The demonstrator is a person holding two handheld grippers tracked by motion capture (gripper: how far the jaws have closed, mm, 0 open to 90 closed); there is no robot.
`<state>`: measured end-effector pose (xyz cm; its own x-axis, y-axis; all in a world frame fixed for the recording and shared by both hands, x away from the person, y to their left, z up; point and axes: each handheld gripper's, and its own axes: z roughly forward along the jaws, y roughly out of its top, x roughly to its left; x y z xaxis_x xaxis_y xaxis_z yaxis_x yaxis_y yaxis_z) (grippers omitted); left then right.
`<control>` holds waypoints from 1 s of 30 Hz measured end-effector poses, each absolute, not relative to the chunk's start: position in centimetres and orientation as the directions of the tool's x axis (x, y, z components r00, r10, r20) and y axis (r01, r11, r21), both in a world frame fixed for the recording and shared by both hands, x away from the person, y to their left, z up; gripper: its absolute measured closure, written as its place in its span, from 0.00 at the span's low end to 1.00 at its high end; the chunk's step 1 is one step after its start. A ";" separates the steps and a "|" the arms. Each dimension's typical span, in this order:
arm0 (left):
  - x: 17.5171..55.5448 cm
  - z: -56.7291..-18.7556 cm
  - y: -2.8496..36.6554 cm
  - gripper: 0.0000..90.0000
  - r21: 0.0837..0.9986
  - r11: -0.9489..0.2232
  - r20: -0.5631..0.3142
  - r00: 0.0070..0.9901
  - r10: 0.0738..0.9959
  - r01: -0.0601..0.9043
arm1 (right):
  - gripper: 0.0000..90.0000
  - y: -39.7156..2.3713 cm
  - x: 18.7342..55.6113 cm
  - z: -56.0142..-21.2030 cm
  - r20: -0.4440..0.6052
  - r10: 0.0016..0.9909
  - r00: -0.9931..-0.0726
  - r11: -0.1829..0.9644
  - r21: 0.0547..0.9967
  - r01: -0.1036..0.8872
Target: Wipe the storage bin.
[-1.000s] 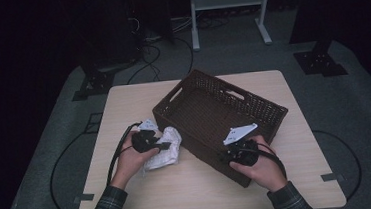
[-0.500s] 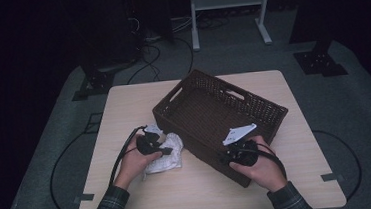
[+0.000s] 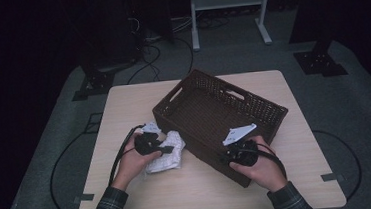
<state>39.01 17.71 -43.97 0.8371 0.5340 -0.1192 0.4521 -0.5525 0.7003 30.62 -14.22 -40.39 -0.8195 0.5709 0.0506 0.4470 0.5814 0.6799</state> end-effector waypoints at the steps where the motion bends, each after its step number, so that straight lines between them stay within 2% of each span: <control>1: 38.9 -43.6 17.8 0.77 0.710 -0.545 -0.119 0.839 0.531 0.446 | 0.89 -14.2 30.6 -40.4 0.049 0.571 -0.820 0.582 0.680 0.446; 19: 37.2 -39.8 18.1 0.77 0.811 -0.467 -0.077 0.856 0.511 0.352 | 0.89 -14.2 30.6 -40.4 0.053 0.571 -0.819 0.581 0.680 0.448; 30: 37.6 -41.6 16.8 0.77 0.760 -0.532 -0.074 0.863 0.499 0.373 | 0.89 -14.2 30.7 -40.4 0.051 0.571 -0.819 0.581 0.680 0.447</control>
<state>37.57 16.81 -41.58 0.8631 0.4995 -0.0742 0.3730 -0.5317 0.7604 30.68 -14.23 -40.41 -0.8194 0.5709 0.0507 0.4470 0.5811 0.6801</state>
